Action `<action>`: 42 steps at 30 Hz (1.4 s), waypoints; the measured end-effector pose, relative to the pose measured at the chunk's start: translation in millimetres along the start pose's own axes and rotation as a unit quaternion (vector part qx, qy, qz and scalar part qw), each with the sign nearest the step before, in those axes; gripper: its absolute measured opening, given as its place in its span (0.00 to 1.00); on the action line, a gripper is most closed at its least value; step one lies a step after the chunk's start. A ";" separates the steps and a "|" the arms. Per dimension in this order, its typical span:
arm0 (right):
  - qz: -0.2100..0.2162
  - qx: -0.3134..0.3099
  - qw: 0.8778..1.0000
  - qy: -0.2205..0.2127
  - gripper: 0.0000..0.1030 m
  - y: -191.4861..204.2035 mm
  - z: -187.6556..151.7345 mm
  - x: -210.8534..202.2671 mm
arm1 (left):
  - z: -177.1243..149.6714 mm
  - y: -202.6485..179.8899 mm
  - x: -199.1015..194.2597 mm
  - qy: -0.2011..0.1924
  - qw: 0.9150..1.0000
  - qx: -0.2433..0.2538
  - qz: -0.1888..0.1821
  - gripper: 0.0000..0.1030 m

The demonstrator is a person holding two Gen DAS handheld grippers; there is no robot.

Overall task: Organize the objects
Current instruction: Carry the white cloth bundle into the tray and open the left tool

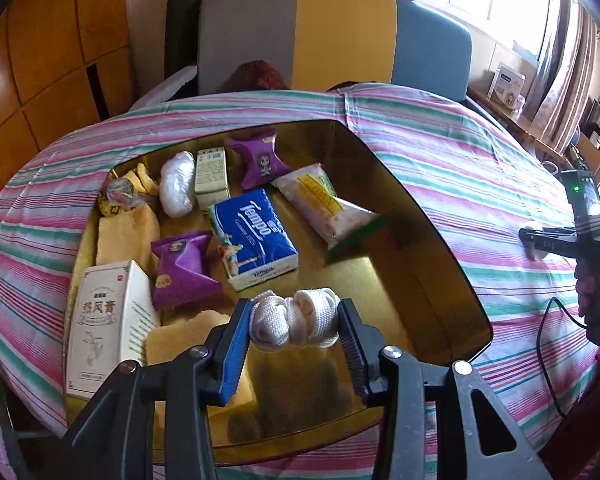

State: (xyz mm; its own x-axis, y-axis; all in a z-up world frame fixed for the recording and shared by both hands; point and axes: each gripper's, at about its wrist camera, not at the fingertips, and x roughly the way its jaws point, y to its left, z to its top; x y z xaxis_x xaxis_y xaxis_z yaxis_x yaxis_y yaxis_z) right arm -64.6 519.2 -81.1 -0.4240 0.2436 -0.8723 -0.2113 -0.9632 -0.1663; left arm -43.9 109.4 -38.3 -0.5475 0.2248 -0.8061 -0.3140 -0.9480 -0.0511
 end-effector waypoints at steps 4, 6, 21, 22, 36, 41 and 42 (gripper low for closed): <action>-0.003 -0.004 1.000 0.000 0.32 0.6 1.0 0.9 | -3.2 -0.6 8.4 0.009 1.000 0.000 0.005 0.42; -0.004 -0.004 1.000 -0.001 0.32 0.8 0.9 0.8 | -5.6 -0.3 14.6 0.016 1.000 0.000 0.008 0.43; -0.003 -0.003 1.000 -0.001 0.32 -0.8 1.4 1.5 | -11.0 10.4 11.2 0.008 1.000 -0.020 0.021 0.49; -0.004 -0.004 1.000 -0.002 0.32 -0.9 1.6 1.6 | -10.7 10.8 7.3 0.002 1.000 -0.020 0.021 0.49; -0.037 -0.019 0.999 -0.004 0.31 10.7 -1.1 -2.0 | -5.1 25.6 -28.7 -0.039 0.998 -0.045 0.015 0.50; -0.040 -0.004 0.999 0.019 0.31 18.1 -4.9 -10.2 | -6.6 33.8 -29.3 -0.036 0.997 -0.063 0.004 0.50; -0.035 0.001 0.999 0.024 0.31 20.8 -6.4 -13.3 | -7.1 34.9 -29.5 -0.036 0.997 -0.065 0.002 0.50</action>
State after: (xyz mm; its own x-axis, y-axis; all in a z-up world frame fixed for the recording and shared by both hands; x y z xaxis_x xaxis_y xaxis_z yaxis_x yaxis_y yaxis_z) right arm -57.8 495.1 -75.9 -0.3653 0.3049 -0.8795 -0.2408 -0.9436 -0.2271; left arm -33.2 68.2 -20.5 -0.6045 0.2315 -0.7622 -0.2110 -0.9692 -0.1270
